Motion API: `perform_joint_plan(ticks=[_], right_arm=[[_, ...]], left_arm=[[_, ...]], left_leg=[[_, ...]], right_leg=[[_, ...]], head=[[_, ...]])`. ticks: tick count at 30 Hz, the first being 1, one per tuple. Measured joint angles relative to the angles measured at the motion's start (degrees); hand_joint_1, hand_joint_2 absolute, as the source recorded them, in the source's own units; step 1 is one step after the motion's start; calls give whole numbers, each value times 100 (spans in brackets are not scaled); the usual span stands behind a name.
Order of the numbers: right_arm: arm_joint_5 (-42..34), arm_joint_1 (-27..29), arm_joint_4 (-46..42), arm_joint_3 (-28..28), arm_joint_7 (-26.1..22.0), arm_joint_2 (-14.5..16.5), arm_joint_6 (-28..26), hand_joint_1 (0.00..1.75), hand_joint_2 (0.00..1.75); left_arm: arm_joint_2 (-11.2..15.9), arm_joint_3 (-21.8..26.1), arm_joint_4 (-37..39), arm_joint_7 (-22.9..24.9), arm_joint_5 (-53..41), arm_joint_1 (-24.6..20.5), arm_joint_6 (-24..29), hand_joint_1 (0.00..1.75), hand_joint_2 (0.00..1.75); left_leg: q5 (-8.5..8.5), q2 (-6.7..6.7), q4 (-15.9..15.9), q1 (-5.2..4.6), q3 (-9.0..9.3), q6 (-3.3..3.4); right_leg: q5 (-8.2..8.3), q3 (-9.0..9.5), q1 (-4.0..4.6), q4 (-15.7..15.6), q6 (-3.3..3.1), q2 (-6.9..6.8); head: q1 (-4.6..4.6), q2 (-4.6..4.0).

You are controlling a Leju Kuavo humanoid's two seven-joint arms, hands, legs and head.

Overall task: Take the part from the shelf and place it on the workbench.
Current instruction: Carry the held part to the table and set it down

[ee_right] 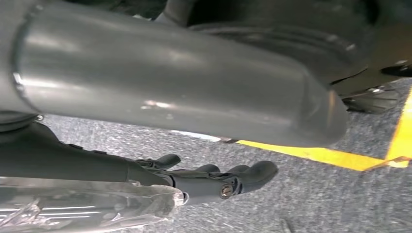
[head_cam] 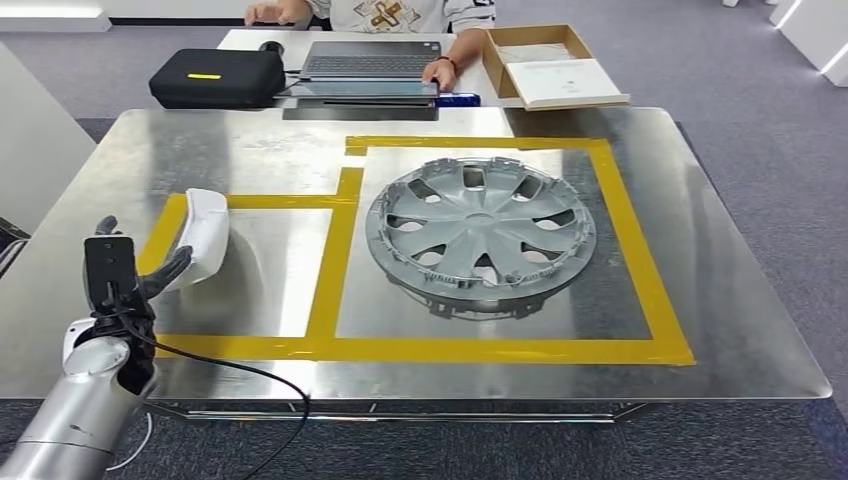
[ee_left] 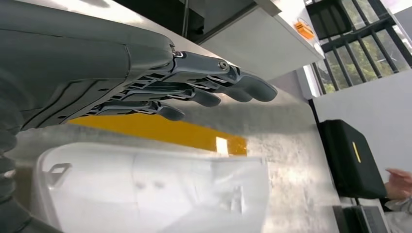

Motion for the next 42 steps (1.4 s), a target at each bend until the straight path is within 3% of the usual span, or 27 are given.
perform_joint_plan(ticks=[3, 6, 7, 8, 9, 11, 12, 13, 15, 17, 19, 21, 22, 23, 24, 26, 28, 31, 33, 36, 38, 39, 40, 42], right_arm=[[3, -12, 14, -33, 1, 0, 1, 0, 0], [5, -20, 26, -50, 1, 0, 5, 0, 0], [6, -19, 31, -57, 0, 0, 5, 0, 0], [7, -20, 38, -62, 0, 0, 6, 0, 0], [8, -21, 44, -67, -2, 0, 7, 0, 0], [10, -23, 54, -71, -7, 0, 8, 0, 0], [10, -24, 57, -72, -10, 0, 9, 0, 0], [11, -25, 61, -73, -13, 0, 10, 0, 0], [19, -24, 68, -79, -21, 0, 12, 0, 0], [33, -24, 74, -89, -45, 0, 14, 0, 0], [50, -27, 79, -98, -78, 0, 21, 0, 0], [67, -28, 92, -104, -98, 0, 29, 0, 0], [74, -27, 100, -106, -102, 0, 31, 0, 0], [78, -27, 107, -108, -102, 0, 30, 0, 0], [77, -26, 112, -109, -96, 0, 28, 0, 0], [58, -24, 116, -110, -75, -1, 17, 0, 0], [14, -22, 116, -103, -45, -2, 3, 0, 0], [-80, 1, 116, -82, 10, -1, -23, 0, 0], [-118, 1, 115, -57, 25, 1, -35, 0, 0], [-131, -13, 116, -27, 29, 1, -38, 0, 0], [-133, -7, 116, -18, 33, 0, -38, 0, 0], [-136, -5, 116, -13, 36, 1, -38, 0, 0], [-143, -5, 116, -6, 36, 1, -38, 0, 0], [-163, -8, 116, 15, 41, 2, -44, 0, 0]], left_arm=[[11, -16, 20, 2, -1, -14, 0, 0, 175], [25, -24, 49, 4, 3, -7, 0, 0, 175], [26, -25, 63, 7, 5, 3, 0, 0, 175], [26, -26, 76, 9, 8, 10, 1, 0, 175], [27, -27, 85, 12, 9, 14, 1, 0, 175], [31, -31, 93, 14, 10, 9, 2, 0, 175], [34, -34, 95, 14, 12, 2, 2, 0, 175], [36, -38, 98, 15, 15, 0, 3, 0, 175], [38, -44, 106, 15, 27, 7, 5, 0, 175], [39, -48, 109, 5, 39, 12, 7, 0, 87], [38, -54, 108, -29, 68, 1, 3, 0, 0], [28, -58, 93, -107, 125, 13, -4, 0, 0], [21, -59, 65, -159, 152, 32, -5, 0, 0], [13, -61, 17, -214, 158, 52, 1, 0, 0], [5, -65, -59, -273, 131, 72, 27, 0, 0], [-15, -86, -276, -372, -20, 91, 131, 0, 0], [-34, -122, -544, -438, -235, 91, 278, 0, 0], [-62, -218, -987, -501, -547, 93, 482, 0, 0], [-85, -291, -1250, -502, -672, 87, 548, 0, 0], [-107, -355, -1472, -484, -725, 98, 576, 0, 0], [-118, -371, -1541, -475, -725, 126, 581, 0, 0], [-122, -378, -1570, -478, -725, 134, 582, 0, 0], [-125, -385, -1601, -490, -724, 136, 585, 0, 0], [-131, -399, -1680, -545, -727, 132, 602, 0, 0]], left_leg=[[-183, -2, 237, 19, -91, -97], [-664, -1, 1225, 36, -549, -167], [-720, -1, 1469, 39, -671, -179], [-667, 0, 1530, 42, -707, -185], [-509, 0, 1371, 46, -635, -184], [-118, 1, 685, 52, -306, -174], [-13, 0, 354, 51, -152, -153], [25, -1, 148, 47, -62, -124], [-1, -5, 23, 31, -25, -48], [18, -2, 12, 42, -26, 25], [31, 5, -6, 56, -21, 86], [27, 10, -3, 47, -24, 114], [25, 11, -1, 41, -24, 118], [23, 10, 1, 35, -21, 120], [22, 6, 1, 30, -15, 120], [15, -5, 2, 21, 2, 114], [4, -10, 15, 1, -5, 80], [12, -11, 20, 4, -29, -4], [-113, -9, 163, 15, -80, -68], [-635, -7, 1092, 32, -470, -147], [-765, -7, 1560, 39, -672, -171], [-670, -7, 1512, 40, -641, -172], [-488, -6, 1256, 41, -506, -167], [-142, -6, 505, 36, -128, -138]], right_leg=[[39, 27, -30, -54, -100, -8], [39, 39, -36, -64, -146, -16], [37, 42, -36, -63, -148, -16], [34, 46, -35, -61, -149, -14], [30, 55, -35, -60, -146, -13], [12, 77, -26, -51, -124, -9], [0, 74, -13, -36, -103, -5], [-6, 63, 0, -26, -76, -4], [-7, 40, 11, -21, -19, -5], [-63, -7, -2, 33, 41, -13], [-323, -212, -13, 456, 92, -18], [-677, -576, -19, 1243, 119, -20], [-767, -728, -21, 1550, 124, -20], [-742, -788, -20, 1654, 120, -20], [-606, -734, -19, 1520, 105, -20], [-201, -384, -12, 767, 46, -20], [-5, -61, 4, 134, -6, -18], [7, 14, 14, -7, -45, -8], [39, 34, -9, -50, -100, -15], [54, 45, -24, -74, -155, -23], [54, 43, -23, -71, -158, -22], [55, 44, -23, -66, -157, -21], [55, 48, -23, -59, -154, -20], [45, 44, -10, -26, -132, -16]], head=[[-19, 0], [-43, 0], [-42, 0], [-42, 0], [-43, 0], [-43, 0], [-41, 0], [-37, 0], [-34, 0], [-30, 0], [-8, 0], [8, 0], [5, 0], [7, 0], [5, 0], [7, 0], [2, 0], [-2, 0], [-16, 0], [-42, 0], [-42, 0], [-41, 0], [-42, 0], [-42, 0]])
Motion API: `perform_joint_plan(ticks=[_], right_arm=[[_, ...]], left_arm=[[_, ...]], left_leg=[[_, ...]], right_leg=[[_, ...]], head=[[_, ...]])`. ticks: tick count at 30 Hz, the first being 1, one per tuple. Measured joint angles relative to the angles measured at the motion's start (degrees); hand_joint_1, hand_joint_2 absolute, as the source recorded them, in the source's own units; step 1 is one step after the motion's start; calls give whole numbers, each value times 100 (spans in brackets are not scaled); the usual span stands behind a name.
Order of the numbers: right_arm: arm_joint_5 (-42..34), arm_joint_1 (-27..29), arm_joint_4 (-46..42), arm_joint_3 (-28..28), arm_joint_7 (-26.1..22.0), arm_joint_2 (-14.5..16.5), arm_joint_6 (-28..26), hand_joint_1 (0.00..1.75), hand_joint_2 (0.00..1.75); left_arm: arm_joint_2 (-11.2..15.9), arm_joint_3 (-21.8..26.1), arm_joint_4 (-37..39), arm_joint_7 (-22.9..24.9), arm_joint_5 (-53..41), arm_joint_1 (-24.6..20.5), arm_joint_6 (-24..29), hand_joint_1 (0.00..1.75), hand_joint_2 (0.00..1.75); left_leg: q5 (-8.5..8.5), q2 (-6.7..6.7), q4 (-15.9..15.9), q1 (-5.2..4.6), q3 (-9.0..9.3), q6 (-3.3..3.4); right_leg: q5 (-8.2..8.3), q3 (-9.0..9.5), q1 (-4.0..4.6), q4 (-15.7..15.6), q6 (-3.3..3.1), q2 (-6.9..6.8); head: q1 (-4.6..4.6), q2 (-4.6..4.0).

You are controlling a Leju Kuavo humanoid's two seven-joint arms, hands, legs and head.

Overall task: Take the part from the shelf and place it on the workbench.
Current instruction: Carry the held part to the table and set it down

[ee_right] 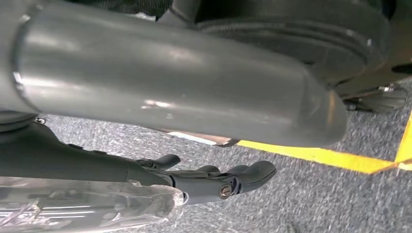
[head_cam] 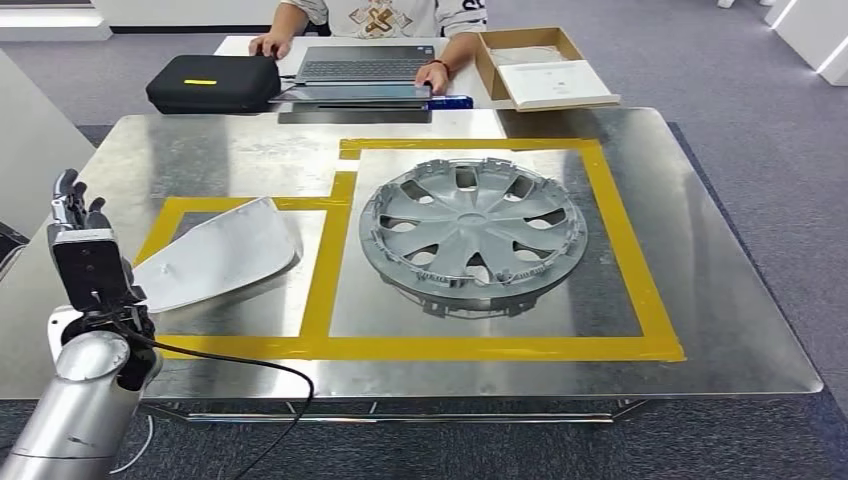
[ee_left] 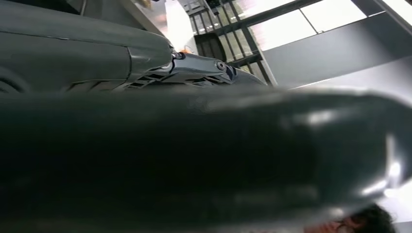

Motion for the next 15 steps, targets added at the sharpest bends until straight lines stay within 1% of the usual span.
perform_joint_plan(ticks=[1, 2, 4, 5, 6, 7, 8, 9, 10, 11, 12, 13, 14, 15], right_arm=[[-14, 0, -1, 14, 12, -1, -9, 0, 0], [-24, 4, -1, 25, 28, -1, -20, 0, 0], [-40, 21, -3, 42, 60, -2, -34, 0, 0], [-49, 37, -5, 46, 69, -2, -35, 0, 0], [-63, 52, -9, 55, 77, -2, -34, 0, 0], [-83, 65, -15, 66, 84, -2, -32, 0, 0], [-108, 76, -20, 77, 91, -2, -29, 0, 0], [-131, 83, -24, 89, 97, -2, -25, 0, 0], [-154, 89, -27, 104, 107, -2, -19, 0, 0], [-178, 95, -28, 117, 117, -2, -13, 0, 0], [-205, 101, -32, 130, 131, -2, -10, 0, 0], [-238, 109, -40, 145, 146, -2, -9, 0, 0], [-277, 118, -56, 161, 163, -2, -13, 0, 0], [-319, 126, -77, 181, 180, -2, -18, 0, 0]], left_arm=[[-2, -16, -57, -37, -16, 2, 19, 0, 0], [-5, -38, -124, -72, -42, 12, 42, 0, 0], [-10, -85, -273, -140, -114, 61, 92, 0, 0], [-16, -107, -354, -181, -149, 91, 115, 0, 0], [-22, -130, -438, -227, -182, 118, 138, 0, 0], [-28, -155, -525, -274, -216, 142, 162, 0, 0], [-34, -183, -612, -324, -258, 166, 191, 0, 0], [-37, -211, -695, -377, -311, 195, 228, 0, 0], [-40, -238, -779, -438, -386, 233, 277, 0, 0], [-44, -266, -862, -497, -473, 275, 332, 0, 0], [-50, -300, -948, -549, -567, 319, 384, 0, 0], [-57, -338, -1033, -586, -656, 361, 429, 0, 0], [-66, -387, -1113, -603, -726, 400, 457, 0, 0], [-76, -445, -1188, -609, -784, 439, 477, 0, 0]], left_leg=[[81, -1, -276, -6, 129, 26], [98, -2, -424, -14, 187, 55], [93, -3, -466, -26, 174, 127], [113, 3, -485, -20, 170, 167], [136, 10, -501, -11, 166, 208], [160, 19, -517, 0, 158, 245], [179, 28, -520, 3, 145, 273], [192, 33, -518, 0, 125, 290], [206, 38, -516, -2, 104, 300], [220, 42, -515, -4, 84, 304], [235, 43, -513, -5, 68, 301], [249, 41, -512, -5, 57, 292], [262, 38, -512, -5, 52, 279], [276, 33, -508, -14, 46, 259]], right_leg=[[-3, -17, 12, 21, 24, 3], [-3, -40, 22, 37, 51, 4], [16, -69, 24, 37, 112, 1], [-11, -90, 18, 55, 140, 1], [-95, -132, 13, 140, 170, -1], [-250, -219, 5, 342, 198, -2], [-460, -348, -7, 653, 222, -2], [-675, -491, -15, 1028, 242, -5], [-836, -616, -22, 1373, 258, -6], [-903, -674, -23, 1574, 268, -6], [-863, -629, -24, 1568, 270, -6], [-731, -473, -24, 1343, 264, -6], [-551, -229, -24, 949, 247, -6], [-416, 18, -17, 520, 230, -6]], head=[[2, 0], [5, 0], [8, 0], [8, 0], [19, 0], [33, 0], [44, 0], [57, 0], [59, 0], [57, 0], [60, 0], [59, 0], [60, 0], [61, 0]])
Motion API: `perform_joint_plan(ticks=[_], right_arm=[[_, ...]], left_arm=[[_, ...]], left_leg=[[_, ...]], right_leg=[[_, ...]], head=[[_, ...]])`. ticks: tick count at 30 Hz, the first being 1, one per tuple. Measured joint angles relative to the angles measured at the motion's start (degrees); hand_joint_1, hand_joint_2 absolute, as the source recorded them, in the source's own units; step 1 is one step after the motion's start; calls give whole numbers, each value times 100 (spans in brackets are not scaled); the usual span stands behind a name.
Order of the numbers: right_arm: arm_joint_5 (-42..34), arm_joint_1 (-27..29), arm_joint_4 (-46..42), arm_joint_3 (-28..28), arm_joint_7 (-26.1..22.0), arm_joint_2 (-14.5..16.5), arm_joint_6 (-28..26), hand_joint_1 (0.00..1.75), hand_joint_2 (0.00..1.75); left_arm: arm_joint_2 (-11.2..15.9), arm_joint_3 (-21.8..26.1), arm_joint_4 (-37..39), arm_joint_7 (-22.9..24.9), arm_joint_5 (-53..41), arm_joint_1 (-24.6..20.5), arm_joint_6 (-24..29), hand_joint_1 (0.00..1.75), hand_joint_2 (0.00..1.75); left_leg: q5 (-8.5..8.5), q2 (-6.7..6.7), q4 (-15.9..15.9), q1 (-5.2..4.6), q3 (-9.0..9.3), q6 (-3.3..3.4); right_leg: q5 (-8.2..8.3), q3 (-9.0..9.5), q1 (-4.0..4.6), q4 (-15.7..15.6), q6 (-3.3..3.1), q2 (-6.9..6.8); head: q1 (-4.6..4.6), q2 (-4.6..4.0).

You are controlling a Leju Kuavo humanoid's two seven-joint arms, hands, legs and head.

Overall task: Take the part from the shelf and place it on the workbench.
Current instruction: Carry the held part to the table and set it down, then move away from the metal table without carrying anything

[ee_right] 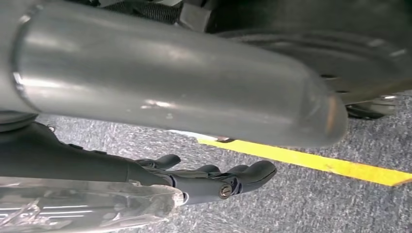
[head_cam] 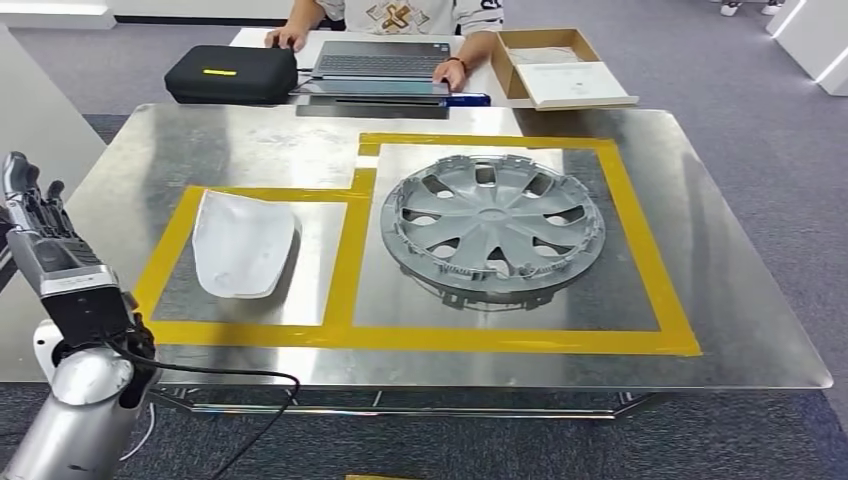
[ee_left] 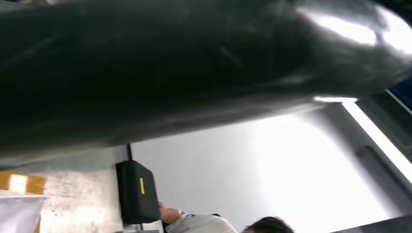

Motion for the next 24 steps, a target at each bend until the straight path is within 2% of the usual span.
perform_joint_plan(ticks=[1, 2, 5, 6, 7, 10, 11, 12, 13, 15, 16, 17, 20, 21, 22, 24], right_arm=[[-45, 8, -25, 25, 15, 0, -7, 0, 0], [-91, 18, -49, 53, 33, 0, -14, 0, 0], [-226, 82, -108, 142, 100, 1, -32, 0, 0], [-266, 104, -129, 168, 124, 1, -38, 0, 0], [-299, 120, -148, 191, 141, 2, -43, 0, 0], [-355, 141, -187, 257, 181, 2, -49, 0, 0], [-362, 145, -191, 273, 192, 2, -49, 0, 0], [-365, 146, -192, 285, 198, 2, -51, 0, 0], [-363, 146, -192, 292, 202, 2, -52, 0, 0], [-355, 145, -192, 297, 200, 2, -56, 0, 0], [-349, 144, -193, 298, 197, 2, -56, 0, 0], [-343, 143, -196, 299, 193, 2, -57, 0, 0], [-326, 146, -201, 301, 185, 2, -57, 0, 0], [-319, 148, -201, 301, 180, 1, -56, 0, 0], [-310, 149, -201, 301, 174, 1, -55, 0, 0], [-289, 142, -201, 299, 154, 0, -55, 0, 0]], left_arm=[[-10, -63, -61, 0, -39, 42, 11, 0, 0], [-22, -133, -105, 2, -69, 85, 16, 0, 0], [-64, -377, -148, 27, -110, 236, 4, 0, 0], [-78, -460, -148, 38, -114, 291, -2, 0, 0], [-91, -535, -147, 44, -115, 337, -6, 0, 0], [-135, -742, -137, 51, -115, 450, -1, 0, 0], [-146, -800, -131, 51, -114, 485, 9, 0, 0], [-155, -849, -126, 49, -113, 511, 28, 0, 0], [-162, -886, -123, 44, -113, 526, 50, 0, 0], [-172, -933, -125, 34, -116, 527, 95, 0, 0], [-178, -945, -127, 27, -119, 526, 110, 0, 0], [-182, -952, -131, 22, -120, 531, 127, 0, 0], [-189, -964, -141, 9, -106, 592, 165, 0, 0], [-192, -966, -145, 1, -90, 610, 175, 0, 0], [-197, -966, -151, -11, -74, 623, 188, 0, 0], [-204, -965, -169, -50, -23, 660, 222, 0, 0]], left_leg=[[16, -4, 6, -10, -8, -26], [34, -6, 11, -18, -18, -56], [78, -16, 18, -11, -49, -163], [-9, -22, 79, -6, -85, -197], [-169, -28, 219, -2, -144, -226], [-886, -30, 1174, 18, -423, -280], [-1017, -30, 1432, 20, -457, -289], [-1037, -30, 1499, 20, -402, -290], [-957, -29, 1336, 20, -238, -284], [-712, -30, 558, 16, 299, -252], [-628, -33, 205, 9, 511, -220], [-585, -37, -23, -3, 635, -184], [-479, -33, -122, -40, 620, -52], [-417, -22, -133, -38, 580, -5], [-351, -10, -146, -29, 525, 36], [-225, 7, -153, -21, 377, 87]], right_leg=[[93, 180, 5, -336, -18, 2], [134, 280, 11, -539, -36, 7], [205, 270, 14, -614, -114, 7], [253, 251, 5, -624, -155, -3], [308, 221, -8, -638, -196, -14], [445, 59, -5, -631, -249, -34], [486, -9, 0, -619, -248, -36], [525, -78, 3, -602, -244, -38], [560, -146, 4, -580, -234, -37], [623, -262, 9, -526, -199, -34], [652, -306, 18, -497, -173, -32], [684, -337, 24, -478, -141, -33], [791, -373, 3, -495, -32, -35], [734, -408, -8, -465, 1, -33], [577, -470, -15, -355, 30, -31], [8, -653, -26, 195, 72, -30]], head=[[-5, 0], [-8, 0], [-8, 0], [-18, 0], [-33, 0], [-63, 0], [-62, 0], [-64, 0], [-64, 0], [-67, 0], [-62, 0], [-61, 0], [-63, 0], [-60, 0], [-54, 0], [-38, 0]])
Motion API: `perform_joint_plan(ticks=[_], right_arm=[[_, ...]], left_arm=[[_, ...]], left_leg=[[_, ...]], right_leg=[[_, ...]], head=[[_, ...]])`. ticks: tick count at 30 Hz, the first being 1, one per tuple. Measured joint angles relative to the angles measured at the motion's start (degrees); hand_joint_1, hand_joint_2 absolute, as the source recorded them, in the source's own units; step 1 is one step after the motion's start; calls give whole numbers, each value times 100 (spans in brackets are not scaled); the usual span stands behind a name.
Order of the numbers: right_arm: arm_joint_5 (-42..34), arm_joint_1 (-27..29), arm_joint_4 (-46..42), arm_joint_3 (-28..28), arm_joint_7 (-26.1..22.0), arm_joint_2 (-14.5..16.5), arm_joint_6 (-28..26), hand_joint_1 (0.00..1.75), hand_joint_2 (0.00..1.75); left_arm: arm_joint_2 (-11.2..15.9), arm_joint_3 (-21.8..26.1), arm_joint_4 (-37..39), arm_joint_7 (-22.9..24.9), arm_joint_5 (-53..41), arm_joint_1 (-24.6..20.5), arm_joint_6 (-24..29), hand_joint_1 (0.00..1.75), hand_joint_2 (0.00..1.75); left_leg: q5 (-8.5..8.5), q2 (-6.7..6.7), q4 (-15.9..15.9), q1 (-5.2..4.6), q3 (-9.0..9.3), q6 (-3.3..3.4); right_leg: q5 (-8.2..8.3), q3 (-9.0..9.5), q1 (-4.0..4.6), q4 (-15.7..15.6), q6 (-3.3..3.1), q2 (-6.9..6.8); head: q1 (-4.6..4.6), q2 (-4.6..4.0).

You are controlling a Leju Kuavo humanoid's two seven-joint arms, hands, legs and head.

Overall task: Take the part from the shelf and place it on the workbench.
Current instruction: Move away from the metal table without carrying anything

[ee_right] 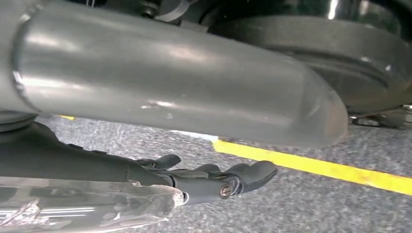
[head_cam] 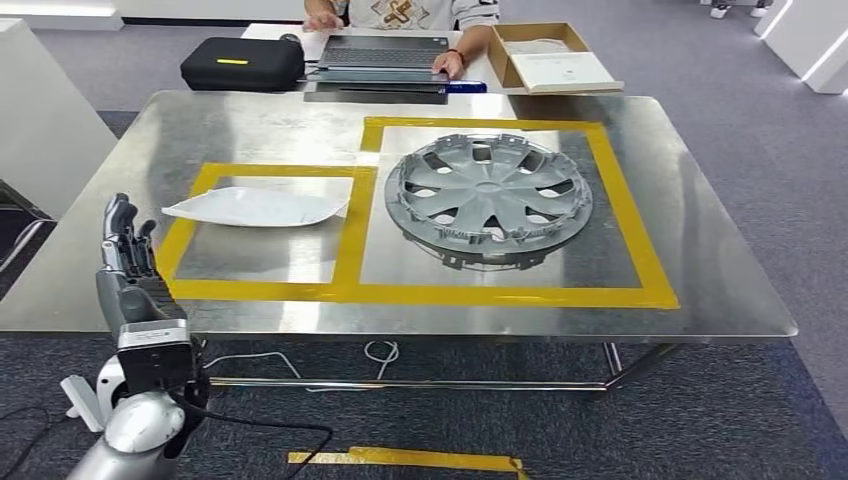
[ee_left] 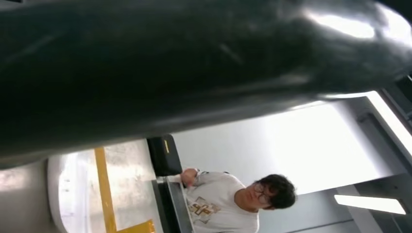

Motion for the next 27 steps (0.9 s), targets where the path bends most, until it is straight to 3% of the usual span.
perform_joint_plan(ticks=[1, 2, 3, 4, 6, 7, 8, 10, 12, 13, 14, 16, 17, 18, 19, 21, 22, 24, 25, 27], right_arm=[[15, -5, 1, -2, -13, 0, -3, 0, 0], [32, -11, 1, -3, -26, 0, -6, 0, 0], [51, -16, 2, -4, -38, 0, -10, 0, 0], [67, -24, 2, -5, -50, 0, -14, 0, 0], [88, -49, 2, -8, -68, 0, -19, 0, 0], [93, -68, 2, -10, -75, 0, -20, 0, 0], [96, -88, 2, -12, -81, 0, -22, 0, 0], [98, -111, 3, -15, -92, 0, -25, 0, 0], [104, -106, 8, -20, -99, 1, -25, 0, 0], [107, -102, 10, -24, -101, 1, -25, 0, 0], [110, -100, 13, -31, -102, 1, -25, 0, 0], [113, -103, 14, -41, -104, 1, -24, 0, 0], [114, -104, 16, -44, -104, 1, -22, 0, 0], [114, -104, 17, -44, -104, 1, -20, 0, 0], [114, -104, 19, -45, -104, 1, -17, 0, 0], [114, -105, 20, -47, -104, 1, -17, 0, 0], [114, -105, 20, -48, -104, 2, -17, 0, 0], [114, -106, 20, -49, -104, 2, -17, 0, 0], [114, -105, 20, -48, -105, 2, -17, 0, 0], [114, -98, 21, -50, -107, 1, -13, 0, 0]], left_arm=[[0, 5, -9, -20, 28, 26, 19, 0, 0], [2, 13, -15, -37, 61, 53, 33, 0, 0], [4, 25, -18, -51, 91, 79, 45, 0, 0], [8, 39, -21, -66, 119, 101, 51, 0, 0], [14, 62, -34, -93, 156, 129, 54, 0, 0], [15, 69, -50, -105, 165, 136, 54, 0, 0], [16, 75, -66, -114, 172, 141, 54, 0, 0], [17, 86, -90, -122, 183, 149, 54, 0, 0], [19, 92, -94, -123, 192, 163, 52, 0, 0], [20, 96, -95, -123, 194, 174, 52, 0, 0], [21, 100, -95, -123, 195, 184, 52, 0, 0], [22, 108, -95, -123, 196, 203, 52, 0, 0], [22, 111, -95, -123, 197, 213, 52, 0, 0], [22, 117, -95, -123, 198, 223, 52, 0, 0], [22, 123, -95, -124, 199, 231, 52, 0, 0], [22, 136, -96, -125, 201, 236, 52, 0, 0], [22, 140, -102, -126, 201, 235, 51, 0, 0], [22, 143, -125, -132, 197, 231, 49, 0, 0], [22, 143, -136, -135, 195, 232, 48, 0, 0], [22, 143, -144, -139, 189, 243, 47, 0, 0]], left_leg=[[62, 2, 4, -2, -82, 7], [126, 4, 9, -5, -167, 6], [191, 4, 14, -7, -255, 0], [256, 4, 18, -8, -340, -9], [380, 0, 25, -8, -478, -41], [436, -5, 30, -16, -528, -65], [492, -7, 35, -23, -562, -94], [605, -4, 23, -24, -598, -164], [641, -12, 18, -7, -640, -238], [504, -19, 93, 0, -680, -271], [259, -26, 267, 5, -736, -301], [-374, -27, 926, 18, -854, -347], [-557, -27, 1285, 20, -890, -362], [-589, -27, 1546, 20, -879, -368], [-486, -28, 1634, 20, -799, -365], [-171, -28, 1233, 17, -385, -328], [-116, -29, 834, 7, -87, -299], [-205, -31, 127, -13, 363, -236], [-258, -31, -50, -26, 446, -209], [-208, -17, -138, -23, 383, -146]], right_leg=[[-257, -74, -4, 364, 15, 0], [-404, -104, -6, 678, 25, 0], [-407, -62, -7, 851, 30, 0], [-289, 71, -7, 842, 26, 0], [11, 631, -6, 245, -11, 1], [50, 998, 2, -235, -36, 3], [17, 1290, 10, -662, -62, 4], [-80, 1527, 39, -1100, -112, 9], [-2, 1418, 37, -1120, -186, -2], [66, 1353, 30, -1121, -235, -16], [140, 1276, 22, -1126, -275, -32], [273, 1130, 33, -1116, -327, -52], [336, 1057, 41, -1102, -332, -58], [400, 972, 48, -1075, -332, -61], [458, 877, 52, -1036, -328, -63], [552, 667, 57, -940, -308, -62], [587, 580, 68, -893, -291, -59], [670, 463, 83, -827, -236, -53], [720, 423, 87, -815, -204, -53], [790, 358, 80, -810, -137, -40]], head=[[4, 0], [3, 0], [3, 0], [3, 0], [2, 0], [3, 0], [-2, 0], [-10, 0], [-14, 0], [-23, 0], [-36, 0], [-56, 0], [-58, 0], [-57, 0], [-58, 0], [-60, 0], [-61, 0], [-56, 0], [-54, 0], [-58, 0]])
